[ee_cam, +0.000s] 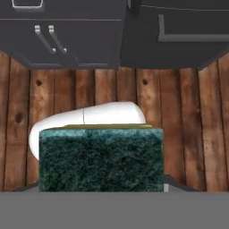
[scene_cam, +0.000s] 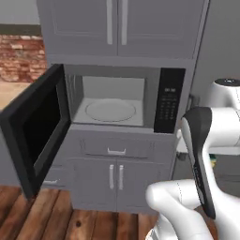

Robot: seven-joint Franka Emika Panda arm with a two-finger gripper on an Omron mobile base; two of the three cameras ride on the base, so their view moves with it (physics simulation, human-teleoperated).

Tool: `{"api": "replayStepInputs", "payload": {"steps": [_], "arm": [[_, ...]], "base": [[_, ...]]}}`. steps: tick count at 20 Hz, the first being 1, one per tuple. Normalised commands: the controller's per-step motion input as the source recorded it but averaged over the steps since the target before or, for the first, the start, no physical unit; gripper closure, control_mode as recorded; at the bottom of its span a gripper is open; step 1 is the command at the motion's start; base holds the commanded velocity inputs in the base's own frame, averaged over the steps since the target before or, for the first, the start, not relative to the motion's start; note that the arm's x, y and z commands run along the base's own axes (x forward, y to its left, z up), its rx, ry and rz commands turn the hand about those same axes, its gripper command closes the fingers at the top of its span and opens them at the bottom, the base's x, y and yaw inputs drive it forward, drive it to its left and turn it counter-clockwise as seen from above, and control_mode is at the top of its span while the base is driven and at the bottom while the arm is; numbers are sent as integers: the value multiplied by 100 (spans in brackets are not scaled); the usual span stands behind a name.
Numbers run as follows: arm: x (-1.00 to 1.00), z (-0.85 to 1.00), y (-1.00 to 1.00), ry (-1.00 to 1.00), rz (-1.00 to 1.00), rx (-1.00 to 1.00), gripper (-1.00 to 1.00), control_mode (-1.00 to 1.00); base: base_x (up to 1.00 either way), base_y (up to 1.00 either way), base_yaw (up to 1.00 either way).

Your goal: Place the sponge inside the microwave to prepare for sanitizing.

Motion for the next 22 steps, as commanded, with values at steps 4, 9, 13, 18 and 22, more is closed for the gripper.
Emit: {"api": "replayStepInputs", "payload": {"steps": [4,9,13,18,22], "arm": [[0,0,0,0,0,0,100,100],[0,0,0,0,0,0,100,100],[0,0,0,0,0,0,100,100],[0,0,0,0,0,0,100,100],[0,0,0,0,0,0,100,100]], "base": [[39,-70,60],[28,-11,46],[3,39,23],[11,9,22],[5,22,15]]}}
